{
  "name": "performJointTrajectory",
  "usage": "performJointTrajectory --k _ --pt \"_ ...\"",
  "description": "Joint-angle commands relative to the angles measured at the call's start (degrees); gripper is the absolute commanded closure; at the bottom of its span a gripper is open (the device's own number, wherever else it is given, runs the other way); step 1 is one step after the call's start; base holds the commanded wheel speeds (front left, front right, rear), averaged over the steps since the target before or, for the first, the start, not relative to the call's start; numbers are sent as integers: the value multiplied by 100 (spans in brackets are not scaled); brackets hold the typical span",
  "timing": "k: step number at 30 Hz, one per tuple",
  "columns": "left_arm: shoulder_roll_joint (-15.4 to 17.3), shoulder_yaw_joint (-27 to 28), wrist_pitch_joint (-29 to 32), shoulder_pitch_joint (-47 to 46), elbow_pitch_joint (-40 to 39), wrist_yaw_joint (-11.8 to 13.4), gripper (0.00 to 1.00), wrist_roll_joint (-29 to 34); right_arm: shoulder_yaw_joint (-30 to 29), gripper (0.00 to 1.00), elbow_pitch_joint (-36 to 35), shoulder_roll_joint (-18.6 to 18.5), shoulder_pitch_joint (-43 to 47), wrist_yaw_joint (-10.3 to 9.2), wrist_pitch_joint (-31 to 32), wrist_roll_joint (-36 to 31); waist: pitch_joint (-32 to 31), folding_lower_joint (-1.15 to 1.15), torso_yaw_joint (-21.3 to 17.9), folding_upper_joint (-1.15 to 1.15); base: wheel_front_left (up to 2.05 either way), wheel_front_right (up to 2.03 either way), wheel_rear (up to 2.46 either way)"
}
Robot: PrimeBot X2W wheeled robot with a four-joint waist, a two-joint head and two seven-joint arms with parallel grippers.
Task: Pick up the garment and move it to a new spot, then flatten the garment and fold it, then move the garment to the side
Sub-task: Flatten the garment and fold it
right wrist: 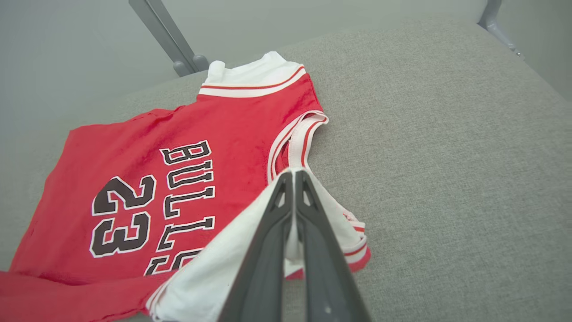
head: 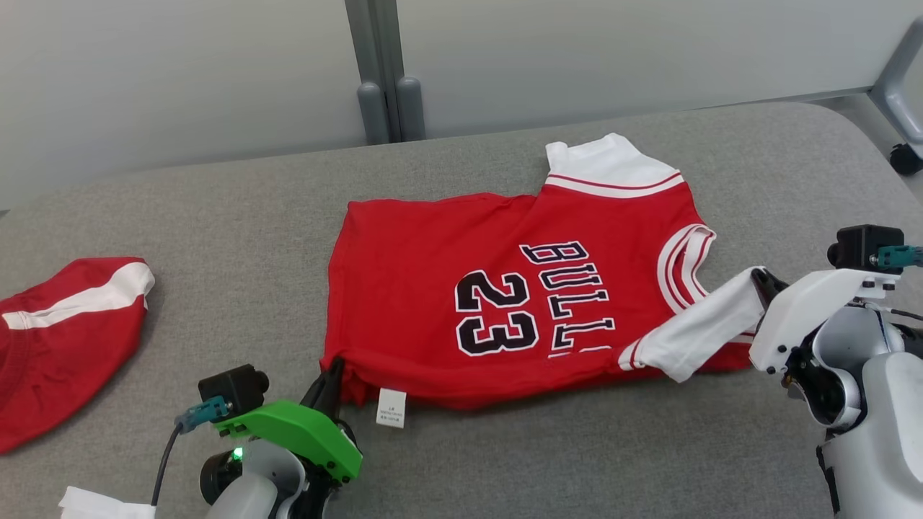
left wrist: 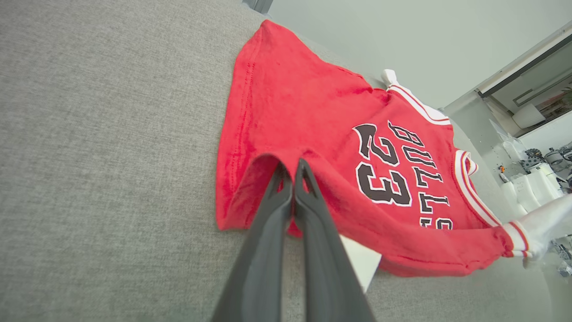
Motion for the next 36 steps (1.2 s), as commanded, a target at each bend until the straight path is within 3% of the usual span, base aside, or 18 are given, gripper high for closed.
performJointTrajectory --k 1,19,20,21,22,31,36 --pt "-4 12 -54 -138 95 52 100 38 -10 100 134 37 -147 -1 -151 -56 62 0 23 0 0 0 0" --pt "-220 -52 -258 -676 948 52 100 155 -551 100 1586 309 -1178 -2 -1138 -526 262 0 163 0 0 0 0" --pt "-236 -60 -249 -697 991 50 76 163 -605 53 1664 330 -1243 -2 -1221 -498 274 0 171 0 0 0 0" --pt "-247 -62 -273 -715 1017 57 15 171 -623 0 1699 353 -1293 -2 -1312 -479 283 0 178 0 0 0 0" --pt "-267 -65 -304 -742 1054 54 0 163 -632 0 1759 384 -1356 -2 -1400 -434 291 0 186 0 0 0 0" --pt "-267 46 -712 -766 1193 32 0 208 -395 0 1779 430 -1487 -2 -2381 -19 208 0 234 0 0 0 0" --pt "-177 79 -886 -475 1116 67 0 346 -248 0 1718 227 -1194 -2 -2347 189 52 0 221 0 0 0 0"
